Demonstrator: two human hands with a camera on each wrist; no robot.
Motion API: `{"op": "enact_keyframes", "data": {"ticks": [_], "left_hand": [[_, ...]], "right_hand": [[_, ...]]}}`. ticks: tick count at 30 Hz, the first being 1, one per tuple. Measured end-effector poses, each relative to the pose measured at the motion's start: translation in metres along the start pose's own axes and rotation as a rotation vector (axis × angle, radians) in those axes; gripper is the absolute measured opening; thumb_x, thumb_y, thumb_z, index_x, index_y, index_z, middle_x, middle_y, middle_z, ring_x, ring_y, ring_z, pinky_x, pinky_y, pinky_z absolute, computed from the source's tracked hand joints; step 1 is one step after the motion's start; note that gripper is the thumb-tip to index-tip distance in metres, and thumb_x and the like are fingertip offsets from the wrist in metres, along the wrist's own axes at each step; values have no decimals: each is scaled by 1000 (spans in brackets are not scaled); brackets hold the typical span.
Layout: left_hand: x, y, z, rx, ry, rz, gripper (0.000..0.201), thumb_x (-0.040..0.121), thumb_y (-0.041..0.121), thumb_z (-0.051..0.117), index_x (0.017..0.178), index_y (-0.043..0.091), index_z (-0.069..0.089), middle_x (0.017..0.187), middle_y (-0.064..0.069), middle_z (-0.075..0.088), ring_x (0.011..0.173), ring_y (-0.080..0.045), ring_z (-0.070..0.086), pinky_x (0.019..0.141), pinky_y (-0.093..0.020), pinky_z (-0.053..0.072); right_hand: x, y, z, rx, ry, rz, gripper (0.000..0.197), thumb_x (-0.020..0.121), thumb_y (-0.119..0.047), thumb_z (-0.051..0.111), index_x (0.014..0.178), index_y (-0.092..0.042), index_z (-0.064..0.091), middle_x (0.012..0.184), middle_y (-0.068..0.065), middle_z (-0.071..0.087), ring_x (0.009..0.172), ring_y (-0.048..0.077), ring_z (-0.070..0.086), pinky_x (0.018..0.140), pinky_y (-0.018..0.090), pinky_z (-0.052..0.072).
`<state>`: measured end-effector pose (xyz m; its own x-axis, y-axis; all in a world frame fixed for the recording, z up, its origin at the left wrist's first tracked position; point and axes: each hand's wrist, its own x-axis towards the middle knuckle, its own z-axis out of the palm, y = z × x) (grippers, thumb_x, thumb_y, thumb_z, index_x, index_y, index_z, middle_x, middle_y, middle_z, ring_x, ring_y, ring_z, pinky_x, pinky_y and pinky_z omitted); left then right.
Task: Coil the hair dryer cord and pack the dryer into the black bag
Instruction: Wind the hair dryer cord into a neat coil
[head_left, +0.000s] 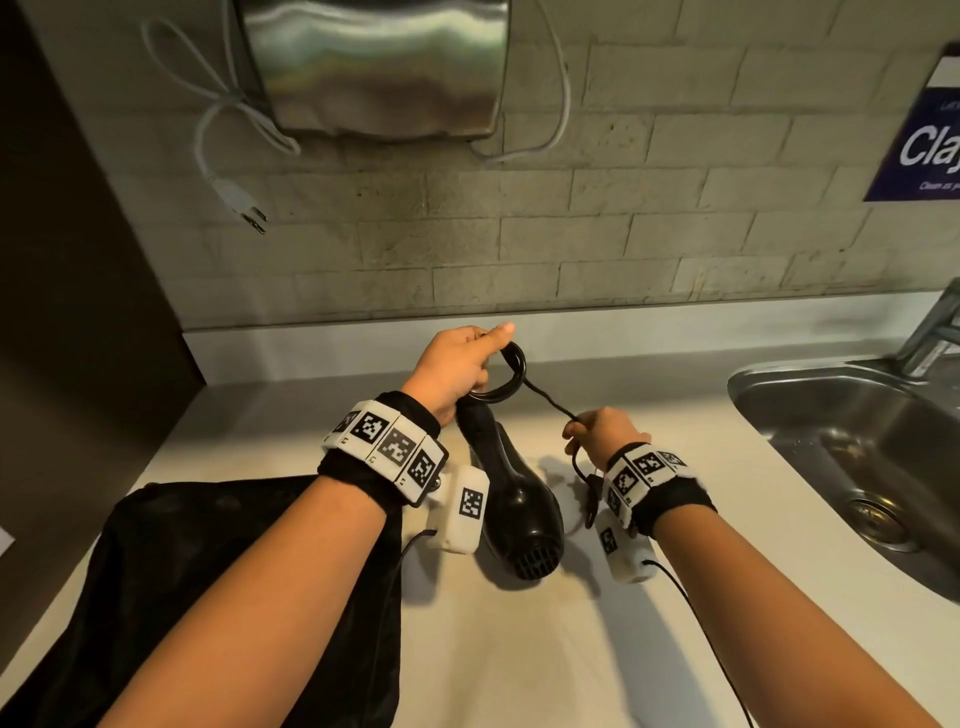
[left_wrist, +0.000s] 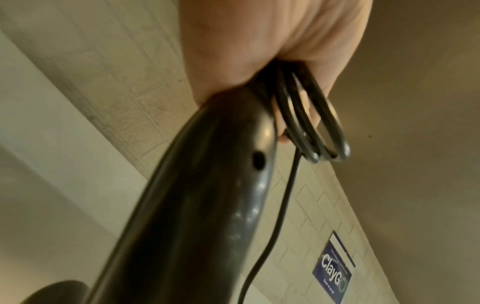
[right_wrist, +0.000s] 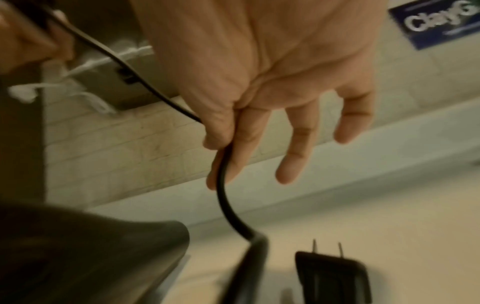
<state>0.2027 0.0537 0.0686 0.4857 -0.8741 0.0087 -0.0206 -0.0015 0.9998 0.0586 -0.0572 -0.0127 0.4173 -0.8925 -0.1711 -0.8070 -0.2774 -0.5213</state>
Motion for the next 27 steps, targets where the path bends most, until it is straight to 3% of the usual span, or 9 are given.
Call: {"op": "enact_keyframes", "data": {"ticks": [4, 8, 10, 12, 14, 16, 20, 24, 27], "left_hand": [[0, 0, 2, 7, -11, 41, 18, 87, 23, 60, 71, 16, 56, 53, 5, 35, 33, -1, 28, 36, -13, 27], [3, -3, 5, 10, -8, 78, 13, 85, 16, 63, 74, 16, 56, 51, 7, 44, 33, -1, 32, 36, -13, 30], [4, -3, 6, 24, -22, 88, 13, 85, 15, 62, 75, 18, 55, 55, 5, 44, 33, -1, 33, 35, -14, 30], [5, -3, 5, 30, -39, 96, 13, 85, 14, 62, 75, 19, 56, 58, 3, 44, 33, 0, 33, 35, -13, 30], [5, -4, 3, 7, -57, 92, 12, 85, 14, 61, 75, 18, 58, 58, 1, 45, 33, -1, 32, 34, -13, 28], [6, -3, 1, -15, -73, 78, 13, 87, 16, 59, 74, 17, 61, 53, 3, 47, 32, -1, 30, 34, -13, 26], [5, 0, -1, -50, -113, 28, 24, 92, 27, 51, 73, 15, 60, 37, 11, 37, 31, -2, 26, 33, -13, 22], [3, 1, 1, 34, -146, 49, 11, 92, 18, 50, 84, 18, 57, 45, 12, 43, 33, -1, 28, 35, -13, 24], [4, 1, 2, 169, -190, 103, 15, 93, 17, 50, 103, 17, 60, 57, 4, 40, 35, -1, 30, 36, -13, 27]], "right_hand": [[-9, -12, -2, -124, 79, -165, 30, 89, -22, 47, 119, -27, 51, 117, 0, 64, 110, 23, 55, 100, 43, 35], [-29, -35, -15, 100, 79, -493, 36, 87, -23, 53, 123, -26, 49, 128, -2, 57, 121, 20, 48, 105, 48, 34], [-38, -45, -20, 171, 43, -615, 27, 90, -19, 50, 116, -16, 57, 116, 2, 65, 105, 15, 57, 97, 25, 39], [-44, -49, -22, 249, -12, -686, 20, 92, -14, 47, 102, -7, 63, 86, 3, 69, 76, 5, 58, 70, 5, 40], [-46, -49, -22, 297, -26, -689, 20, 93, -11, 45, 92, -5, 64, 64, -10, 55, 58, -4, 50, 60, 6, 39], [-43, -49, -25, 324, 9, -648, 19, 92, -10, 44, 83, -14, 61, 59, -16, 46, 53, -3, 47, 56, 9, 35], [-37, -60, -39, 263, 13, -553, 31, 92, -12, 45, 65, -25, 52, 59, -10, 45, 57, 2, 41, 57, 15, 34], [-35, -72, -56, 182, 44, -509, 20, 91, -14, 48, 92, -3, 64, 67, 0, 54, 61, 6, 45, 58, 22, 34], [-32, -77, -67, 65, 149, -523, 21, 90, -15, 50, 97, -3, 66, 90, 15, 66, 81, 23, 58, 72, 25, 39]]}}
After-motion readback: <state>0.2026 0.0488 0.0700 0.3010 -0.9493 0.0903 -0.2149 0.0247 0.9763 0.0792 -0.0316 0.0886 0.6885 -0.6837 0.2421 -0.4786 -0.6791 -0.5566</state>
